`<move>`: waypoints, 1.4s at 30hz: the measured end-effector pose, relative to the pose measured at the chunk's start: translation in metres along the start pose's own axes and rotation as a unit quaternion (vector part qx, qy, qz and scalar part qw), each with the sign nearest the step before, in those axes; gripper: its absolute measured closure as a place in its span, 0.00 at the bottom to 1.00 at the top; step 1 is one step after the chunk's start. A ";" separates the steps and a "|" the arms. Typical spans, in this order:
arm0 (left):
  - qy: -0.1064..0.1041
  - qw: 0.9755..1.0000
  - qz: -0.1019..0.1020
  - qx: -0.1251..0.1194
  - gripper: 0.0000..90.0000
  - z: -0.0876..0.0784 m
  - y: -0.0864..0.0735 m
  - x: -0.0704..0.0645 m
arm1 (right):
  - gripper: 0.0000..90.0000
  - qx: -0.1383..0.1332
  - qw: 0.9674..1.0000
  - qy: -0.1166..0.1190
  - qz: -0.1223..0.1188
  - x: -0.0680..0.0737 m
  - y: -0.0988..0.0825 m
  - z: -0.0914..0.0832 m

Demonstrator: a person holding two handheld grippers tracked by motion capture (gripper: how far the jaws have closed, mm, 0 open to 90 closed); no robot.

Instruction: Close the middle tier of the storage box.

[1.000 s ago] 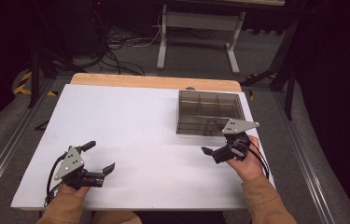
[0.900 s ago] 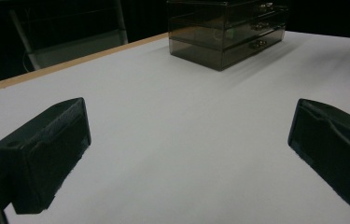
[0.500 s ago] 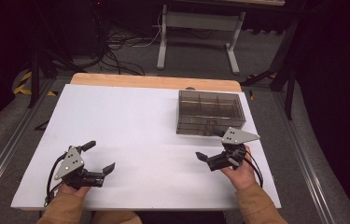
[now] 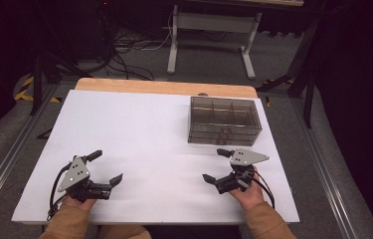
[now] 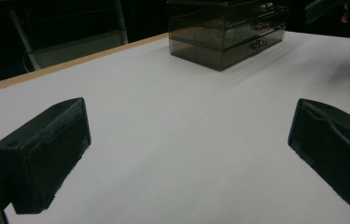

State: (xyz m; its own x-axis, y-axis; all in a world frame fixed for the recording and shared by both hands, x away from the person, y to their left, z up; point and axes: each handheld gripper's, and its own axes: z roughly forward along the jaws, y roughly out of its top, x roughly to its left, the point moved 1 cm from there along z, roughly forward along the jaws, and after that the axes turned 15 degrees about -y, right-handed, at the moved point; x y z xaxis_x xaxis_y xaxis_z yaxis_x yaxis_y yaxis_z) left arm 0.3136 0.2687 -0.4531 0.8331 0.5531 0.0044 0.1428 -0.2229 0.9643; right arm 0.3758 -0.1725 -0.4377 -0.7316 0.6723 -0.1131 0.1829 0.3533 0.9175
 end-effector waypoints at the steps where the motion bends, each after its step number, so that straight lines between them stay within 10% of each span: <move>1: 0.000 1.000 0.000 0.000 0.00 0.000 0.000 0.000 | 0.00 -0.001 1.000 0.001 0.001 0.001 -0.001 0.001; 42: -0.005 1.000 0.006 0.004 0.00 0.002 0.000 -0.001 | 0.00 0.024 1.000 -0.001 -0.011 0.021 -0.026 0.015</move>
State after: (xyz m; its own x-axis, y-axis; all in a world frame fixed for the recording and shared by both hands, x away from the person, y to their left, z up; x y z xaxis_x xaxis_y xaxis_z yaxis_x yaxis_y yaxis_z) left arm 0.3133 0.2666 -0.4531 0.8407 0.5414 0.0137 0.1365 -0.2364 0.9620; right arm 0.3650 -0.1579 -0.4697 -0.7342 0.6658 -0.1333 0.1990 0.3986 0.8953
